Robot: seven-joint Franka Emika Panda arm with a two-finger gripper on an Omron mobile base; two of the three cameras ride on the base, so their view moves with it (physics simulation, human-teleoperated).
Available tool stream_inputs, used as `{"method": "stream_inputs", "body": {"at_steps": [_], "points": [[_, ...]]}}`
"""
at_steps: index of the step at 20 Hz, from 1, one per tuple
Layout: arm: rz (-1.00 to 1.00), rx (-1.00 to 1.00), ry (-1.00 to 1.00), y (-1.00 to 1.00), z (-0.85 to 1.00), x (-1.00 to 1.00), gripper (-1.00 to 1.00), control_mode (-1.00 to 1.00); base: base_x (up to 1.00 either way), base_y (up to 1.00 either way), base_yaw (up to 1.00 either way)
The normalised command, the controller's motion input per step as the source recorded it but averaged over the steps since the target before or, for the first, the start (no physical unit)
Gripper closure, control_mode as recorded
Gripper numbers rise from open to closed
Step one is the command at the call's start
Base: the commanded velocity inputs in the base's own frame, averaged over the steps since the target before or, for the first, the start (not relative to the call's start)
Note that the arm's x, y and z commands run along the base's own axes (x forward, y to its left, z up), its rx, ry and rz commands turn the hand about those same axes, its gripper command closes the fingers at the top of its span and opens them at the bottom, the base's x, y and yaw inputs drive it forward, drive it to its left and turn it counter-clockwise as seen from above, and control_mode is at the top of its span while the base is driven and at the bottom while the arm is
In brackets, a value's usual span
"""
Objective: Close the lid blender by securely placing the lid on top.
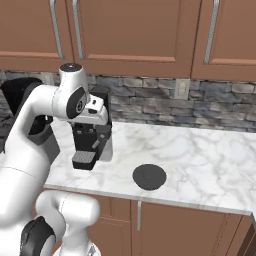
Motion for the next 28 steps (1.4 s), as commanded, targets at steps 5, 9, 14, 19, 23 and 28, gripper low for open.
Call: {"method": "stream_inputs", "body": {"at_steps": [5, 9, 14, 19, 23, 28], "points": [[0.0, 0.03, 0.0, -0.4, -0.05, 0.0, -1.0, -1.0, 0.0, 0.0, 0.0], [-0.04, 0.16, 0.0, -1.0, -0.4, -0.37, -1.0, -1.0, 0.0, 0.0, 0.0], [-0.13, 0.15, 0.0, -0.92, -0.47, -0.56, -1.0, -1.0, 0.0, 0.0, 0.0], [-0.1, 0.03, 0.07, -0.42, -0.47, -0.25, -1.0, -1.0, 0.0, 0.0, 0.0], [-0.06, 0.0, 0.19, -0.08, -0.39, 0.17, -1.0, -1.0, 0.0, 0.0, 0.0], [-0.06, -0.01, 0.15, -0.3, -0.45, 0.05, -1.0, -1.0, 0.0, 0.0, 0.0]]}}
